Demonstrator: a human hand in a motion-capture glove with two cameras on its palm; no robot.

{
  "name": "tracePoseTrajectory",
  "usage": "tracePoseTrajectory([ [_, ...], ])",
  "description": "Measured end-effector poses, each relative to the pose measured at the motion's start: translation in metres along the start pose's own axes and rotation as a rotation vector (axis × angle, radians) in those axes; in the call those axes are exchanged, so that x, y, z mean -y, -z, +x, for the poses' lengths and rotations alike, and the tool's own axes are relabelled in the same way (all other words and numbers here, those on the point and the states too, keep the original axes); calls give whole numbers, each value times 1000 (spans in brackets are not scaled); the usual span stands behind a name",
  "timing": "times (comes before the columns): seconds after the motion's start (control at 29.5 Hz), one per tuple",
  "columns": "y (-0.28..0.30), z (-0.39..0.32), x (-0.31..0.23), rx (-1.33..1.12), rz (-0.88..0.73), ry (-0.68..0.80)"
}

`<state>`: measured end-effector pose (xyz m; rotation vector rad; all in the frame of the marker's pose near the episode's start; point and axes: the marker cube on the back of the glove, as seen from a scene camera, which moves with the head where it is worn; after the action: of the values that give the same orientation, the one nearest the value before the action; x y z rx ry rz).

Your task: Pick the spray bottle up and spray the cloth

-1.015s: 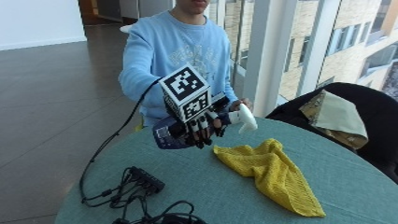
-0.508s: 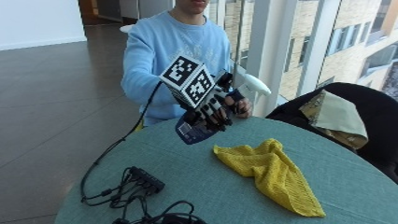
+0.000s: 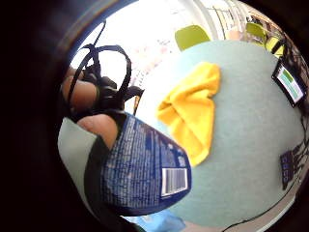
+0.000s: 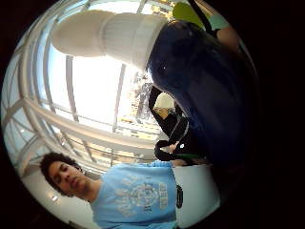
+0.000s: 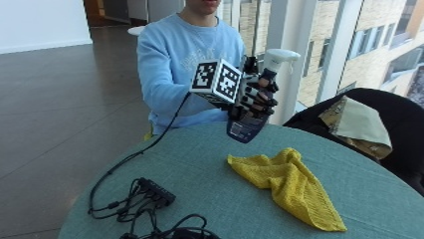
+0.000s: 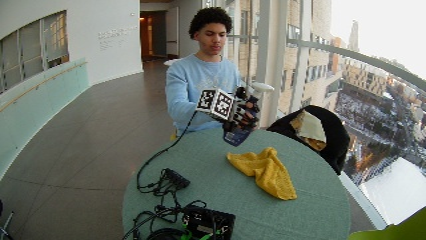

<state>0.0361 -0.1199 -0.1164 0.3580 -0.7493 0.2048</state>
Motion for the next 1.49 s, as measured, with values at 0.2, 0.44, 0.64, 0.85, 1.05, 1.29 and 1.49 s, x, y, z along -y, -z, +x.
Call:
tracePoseTrajectory([
  [0.2,-41,-18,8,100,8,120],
  [0.44,-104,-33,15,183,-26,194],
  [0.64,-150,-43,18,249,-44,275],
  [0.85,-190,-49,19,259,-70,328],
  [1.05,-207,-46,17,261,-72,319],
  [1.29,-217,-42,17,259,-60,310],
  [1.49,-225,-38,14,241,-63,312],
])
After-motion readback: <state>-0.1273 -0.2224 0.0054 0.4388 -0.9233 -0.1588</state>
